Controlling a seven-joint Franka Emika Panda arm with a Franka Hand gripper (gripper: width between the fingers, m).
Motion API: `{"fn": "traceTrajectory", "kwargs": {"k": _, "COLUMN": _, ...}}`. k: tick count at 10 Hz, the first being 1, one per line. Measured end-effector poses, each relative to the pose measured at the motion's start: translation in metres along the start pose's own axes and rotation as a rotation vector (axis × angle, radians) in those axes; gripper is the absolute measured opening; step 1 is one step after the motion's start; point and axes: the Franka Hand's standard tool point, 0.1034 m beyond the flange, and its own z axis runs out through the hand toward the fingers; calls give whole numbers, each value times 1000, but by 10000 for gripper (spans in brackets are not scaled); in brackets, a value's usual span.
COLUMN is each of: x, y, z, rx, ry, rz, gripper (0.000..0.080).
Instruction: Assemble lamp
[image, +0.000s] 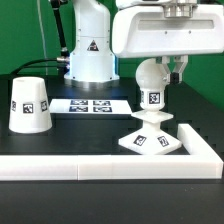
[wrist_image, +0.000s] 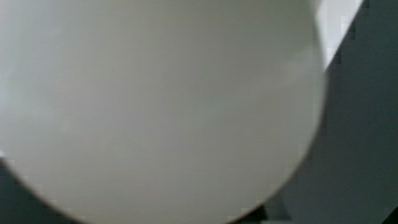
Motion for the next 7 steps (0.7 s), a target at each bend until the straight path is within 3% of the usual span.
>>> {"fn": "traceTrajectory", "kwargs": {"k": 3, "x": -2, "y": -1, "z": -2, "rx": 7, "ry": -20, "rz": -166, "gripper": 2}}
{"fn": "traceTrajectory", "kwargs": {"k": 5, "x": -2, "y": -1, "z": -1, "rx": 7, "ry": -21, "rz": -162, "gripper": 279}}
{"fn": "traceTrajectory", "kwargs": {"k": 6, "x": -2, "y": -1, "z": -1, "rx": 7, "ry": -21, "rz": -162, "gripper": 279}}
{"fn": "traceTrajectory", "kwargs": {"k": 7, "x": -3, "y": -1, "z": -1, "rx": 6, "ry": -20, "rz": -168, "gripper": 436}}
